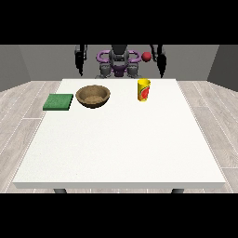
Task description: Pick the cup and pour the ball into the bowl, then pick the bowl and place it on the pad
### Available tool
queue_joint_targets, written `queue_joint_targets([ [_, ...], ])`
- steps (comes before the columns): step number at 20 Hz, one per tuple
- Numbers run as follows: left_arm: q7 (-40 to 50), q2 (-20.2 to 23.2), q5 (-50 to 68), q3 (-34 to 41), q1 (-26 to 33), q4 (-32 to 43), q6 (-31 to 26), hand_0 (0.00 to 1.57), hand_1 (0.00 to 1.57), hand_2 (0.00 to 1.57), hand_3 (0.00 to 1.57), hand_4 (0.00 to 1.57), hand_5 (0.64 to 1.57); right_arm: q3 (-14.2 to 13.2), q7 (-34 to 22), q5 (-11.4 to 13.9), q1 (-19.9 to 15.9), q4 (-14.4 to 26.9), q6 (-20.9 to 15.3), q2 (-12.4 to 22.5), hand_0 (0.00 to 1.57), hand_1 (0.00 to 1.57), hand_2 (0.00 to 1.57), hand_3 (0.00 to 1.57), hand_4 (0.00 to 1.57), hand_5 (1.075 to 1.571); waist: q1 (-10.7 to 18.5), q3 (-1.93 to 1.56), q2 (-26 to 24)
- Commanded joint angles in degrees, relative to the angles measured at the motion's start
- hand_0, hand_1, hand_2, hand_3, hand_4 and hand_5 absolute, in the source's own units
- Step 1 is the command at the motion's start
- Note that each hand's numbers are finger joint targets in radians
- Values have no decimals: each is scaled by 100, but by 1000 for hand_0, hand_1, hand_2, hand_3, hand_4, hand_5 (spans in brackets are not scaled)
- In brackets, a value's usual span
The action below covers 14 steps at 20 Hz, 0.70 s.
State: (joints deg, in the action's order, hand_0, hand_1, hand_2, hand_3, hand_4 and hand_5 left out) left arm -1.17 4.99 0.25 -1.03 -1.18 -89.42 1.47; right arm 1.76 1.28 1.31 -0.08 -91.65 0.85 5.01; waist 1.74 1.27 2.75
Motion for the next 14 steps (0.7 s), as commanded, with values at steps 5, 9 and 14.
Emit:
queue_joint_targets([
  [5,488,211,65,26,-65,-570,-71,0,0,0,0,0,1557,-112,-533,-29,11,-543,-2,237,0,0,0,0,0,1569,-78,-90,-1510],
  [9,1255,214,1113,520,-187,-1094,-331,0,0,0,0,0,1557,-1199,-743,-1377,293,-444,810,839,0,0,0,0,0,1570,-166,-131,-1555],
  [14,636,592,1527,1170,31,-1093,-809,0,0,0,0,0,1547,-1484,-157,-1420,370,-485,1008,857,0,0,0,0,0,1570,-163,-127,-911],
])
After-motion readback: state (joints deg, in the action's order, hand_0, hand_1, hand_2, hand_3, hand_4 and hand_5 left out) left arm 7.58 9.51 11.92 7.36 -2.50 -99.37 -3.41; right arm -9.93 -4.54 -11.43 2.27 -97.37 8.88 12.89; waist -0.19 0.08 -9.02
